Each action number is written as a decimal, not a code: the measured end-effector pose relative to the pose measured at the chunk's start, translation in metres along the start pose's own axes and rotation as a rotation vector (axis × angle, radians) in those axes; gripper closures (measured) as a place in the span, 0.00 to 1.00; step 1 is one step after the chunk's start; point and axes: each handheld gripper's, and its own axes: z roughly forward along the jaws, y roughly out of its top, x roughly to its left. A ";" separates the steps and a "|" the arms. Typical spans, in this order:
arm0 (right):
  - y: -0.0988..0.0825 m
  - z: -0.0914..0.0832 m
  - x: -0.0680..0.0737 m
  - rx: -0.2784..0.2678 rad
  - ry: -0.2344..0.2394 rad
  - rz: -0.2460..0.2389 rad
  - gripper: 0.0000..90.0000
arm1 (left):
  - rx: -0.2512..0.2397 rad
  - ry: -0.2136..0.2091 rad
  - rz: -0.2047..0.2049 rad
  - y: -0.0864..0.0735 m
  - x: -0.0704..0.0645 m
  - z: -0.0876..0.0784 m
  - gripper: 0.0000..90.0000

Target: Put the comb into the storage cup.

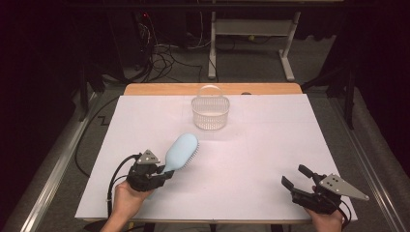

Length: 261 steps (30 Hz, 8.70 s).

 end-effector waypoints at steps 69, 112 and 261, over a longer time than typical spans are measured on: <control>0.024 0.079 0.092 0.074 0.315 0.021 0.20 | -0.015 -0.110 0.192 0.040 -0.076 0.051 0.77; 0.035 0.121 0.109 0.160 0.433 0.246 0.33 | -0.063 -0.116 0.257 0.043 -0.097 0.053 0.77; 0.120 0.081 0.034 0.273 0.324 0.132 0.60 | -0.390 0.285 -0.200 -0.075 0.062 -0.041 0.35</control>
